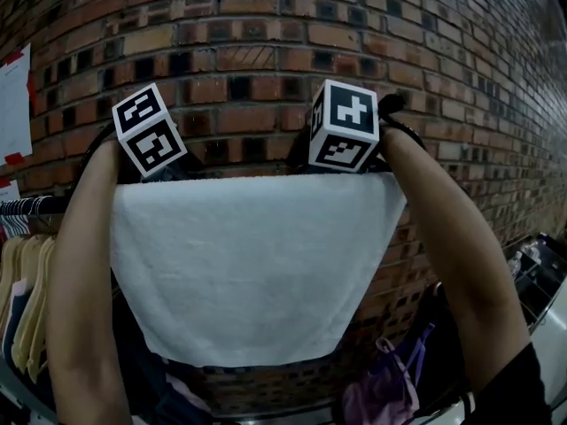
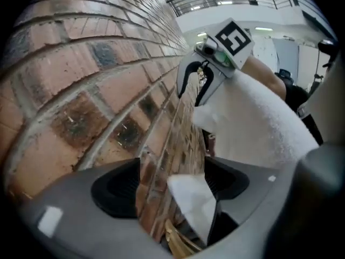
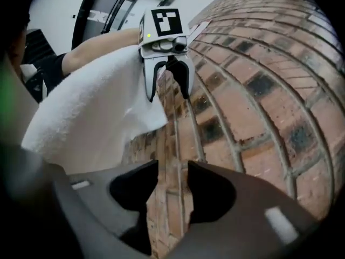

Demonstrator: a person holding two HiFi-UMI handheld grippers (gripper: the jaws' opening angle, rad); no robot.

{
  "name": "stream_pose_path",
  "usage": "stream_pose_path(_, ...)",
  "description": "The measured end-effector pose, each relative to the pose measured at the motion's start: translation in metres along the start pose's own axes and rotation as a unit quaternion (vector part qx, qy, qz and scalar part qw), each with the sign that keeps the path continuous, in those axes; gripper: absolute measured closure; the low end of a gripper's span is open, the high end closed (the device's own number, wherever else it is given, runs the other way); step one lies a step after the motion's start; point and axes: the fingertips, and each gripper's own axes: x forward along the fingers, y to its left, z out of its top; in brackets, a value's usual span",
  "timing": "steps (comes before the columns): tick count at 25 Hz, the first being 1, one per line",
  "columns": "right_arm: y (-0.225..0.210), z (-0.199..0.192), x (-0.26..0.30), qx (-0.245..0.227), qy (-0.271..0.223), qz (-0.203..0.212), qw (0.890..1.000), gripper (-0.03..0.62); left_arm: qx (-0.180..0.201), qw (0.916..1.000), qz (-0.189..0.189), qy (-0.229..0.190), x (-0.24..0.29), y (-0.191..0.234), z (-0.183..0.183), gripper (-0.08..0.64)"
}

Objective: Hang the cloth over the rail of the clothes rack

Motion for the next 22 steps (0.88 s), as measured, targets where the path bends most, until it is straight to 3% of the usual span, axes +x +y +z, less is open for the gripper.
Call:
stream_pose_path(2, -0.004, 0.006, 0.000, -0.019, -0.007, -0.019, 1.000, 0.420, 0.007, 0.9992, 0.032, -0.023, -0.011, 0.012, 0.003, 0.178)
stream_pose_path(3, -0.006, 0.009, 0.001, -0.023, -0.016, -0.025, 0.999, 0.420, 0.022, 0.9973, 0.057, -0.040, -0.017, 0.019, 0.008, 0.220)
stream_pose_path(5, -0.008, 0.016, -0.001, -0.022, -0.048, -0.035, 0.998, 0.420, 0.063, 0.9878, 0.105, -0.096, -0.034, 0.028, 0.027, 0.253)
stream_pose_path(6, -0.010, 0.020, -0.003, -0.022, -0.067, -0.044, 0.997, 0.420, 0.081, 0.9788, 0.130, -0.136, -0.045, 0.030, 0.040, 0.260)
stream_pose_path(7, -0.014, 0.024, -0.008, -0.023, -0.087, -0.058, 0.994, 0.420, 0.099, 0.9653, 0.161, -0.180, -0.060, 0.032, 0.055, 0.297)
stream_pose_path(9, -0.024, 0.035, -0.022, -0.031, -0.128, -0.103, 0.986, 0.420, 0.135, 0.9259, 0.238, -0.260, -0.095, 0.037, 0.082, 0.330)
stream_pose_path(11, -0.035, 0.045, -0.039, -0.039, -0.162, -0.154, 0.974, 0.420, 0.159, 0.8884, 0.294, -0.314, -0.125, 0.034, 0.101, 0.375)
stream_pose_path(14, -0.050, 0.051, -0.063, -0.042, -0.185, -0.229, 0.955, 0.442, 0.181, 0.8562, 0.338, -0.346, -0.148, 0.025, 0.118, 0.477)
stream_pose_path(16, -0.060, 0.054, -0.082, -0.042, -0.194, -0.285, 0.938, 0.508, 0.191, 0.8370, 0.371, -0.354, -0.159, 0.020, 0.125, 0.552)
stream_pose_path(18, -0.067, 0.062, -0.106, -0.043, -0.215, -0.343, 0.913, 0.582, 0.192, 0.8101, 0.405, -0.378, -0.176, 0.012, 0.133, 0.552)
stream_pose_path(19, -0.069, 0.068, -0.120, -0.042, -0.235, -0.370, 0.898, 0.588, 0.190, 0.7934, 0.420, -0.397, -0.187, 0.007, 0.138, 0.552)
stream_pose_path(22, -0.064, 0.092, -0.178, -0.024, -0.329, -0.432, 0.839, 0.589, 0.184, 0.7371, 0.455, -0.464, -0.226, -0.017, 0.155, 0.552)
